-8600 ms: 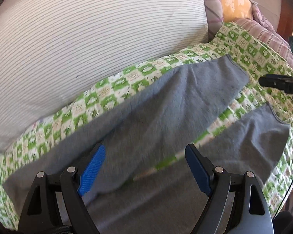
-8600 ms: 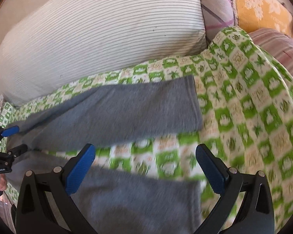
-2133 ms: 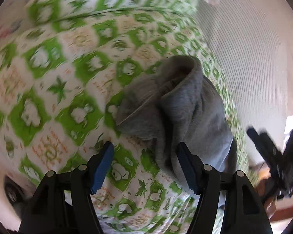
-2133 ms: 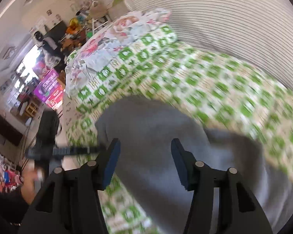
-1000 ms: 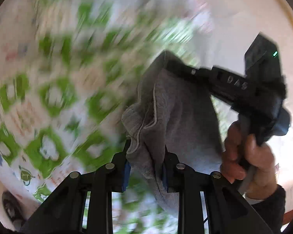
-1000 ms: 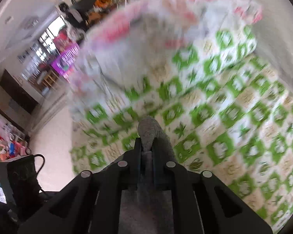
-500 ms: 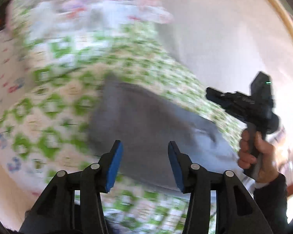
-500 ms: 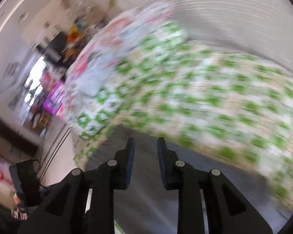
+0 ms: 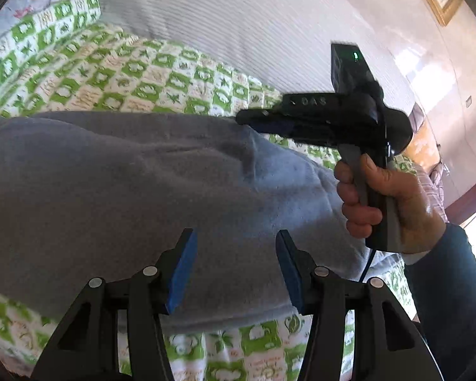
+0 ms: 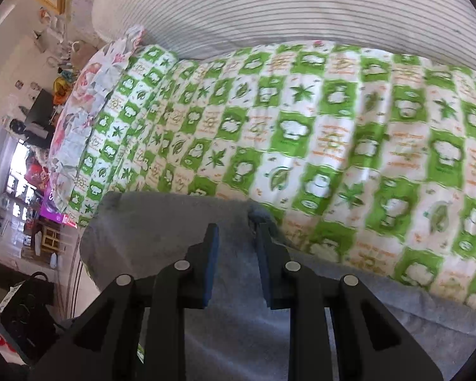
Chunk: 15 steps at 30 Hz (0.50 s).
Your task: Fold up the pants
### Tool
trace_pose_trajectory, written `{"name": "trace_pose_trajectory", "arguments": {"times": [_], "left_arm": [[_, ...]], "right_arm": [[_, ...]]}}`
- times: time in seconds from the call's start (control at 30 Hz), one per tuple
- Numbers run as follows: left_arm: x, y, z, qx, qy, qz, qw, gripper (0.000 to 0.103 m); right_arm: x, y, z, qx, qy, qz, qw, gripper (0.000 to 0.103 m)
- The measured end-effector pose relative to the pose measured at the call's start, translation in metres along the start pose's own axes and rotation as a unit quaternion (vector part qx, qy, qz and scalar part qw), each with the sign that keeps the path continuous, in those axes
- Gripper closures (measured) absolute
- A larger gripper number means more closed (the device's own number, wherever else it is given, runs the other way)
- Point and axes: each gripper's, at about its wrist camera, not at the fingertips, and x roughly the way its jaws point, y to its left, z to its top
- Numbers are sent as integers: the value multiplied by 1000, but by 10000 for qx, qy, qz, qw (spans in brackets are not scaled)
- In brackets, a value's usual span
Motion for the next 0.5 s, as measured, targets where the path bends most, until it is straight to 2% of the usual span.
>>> {"name": "trace_pose_trajectory", "arguments": {"times": [0.07,0.17,0.2,0.23,0.3,0.4,0.43,0.5], "left_arm": [[6,-3,-12,-46,202,108,9997,46],[26,2,-32,-100,787,37,9968,46],[30,0,-34,11,881,35,9961,47],[28,-4,-37,149,910,58,9957,47],[26,-10,-41,392,1075,122,9934,47],[27,-12,-44,460,1159,162,9921,47],[26,-13,-46,469,1154,178,9920,47],[23,-18,-45,480,1165,230,9918,47]], "right_arm": [[10,1,4,-113,72,-116,9998,78],[30,-6,5,7,310,-230,9993,78],[34,-3,5,-62,326,-239,9992,87],[34,2,7,-165,285,-257,9991,94],[24,11,13,-262,71,-195,9994,94],[16,7,17,-70,-210,-93,9997,95],[22,3,16,12,-156,-134,9998,95],[45,-9,6,232,299,-276,9989,92]]}}
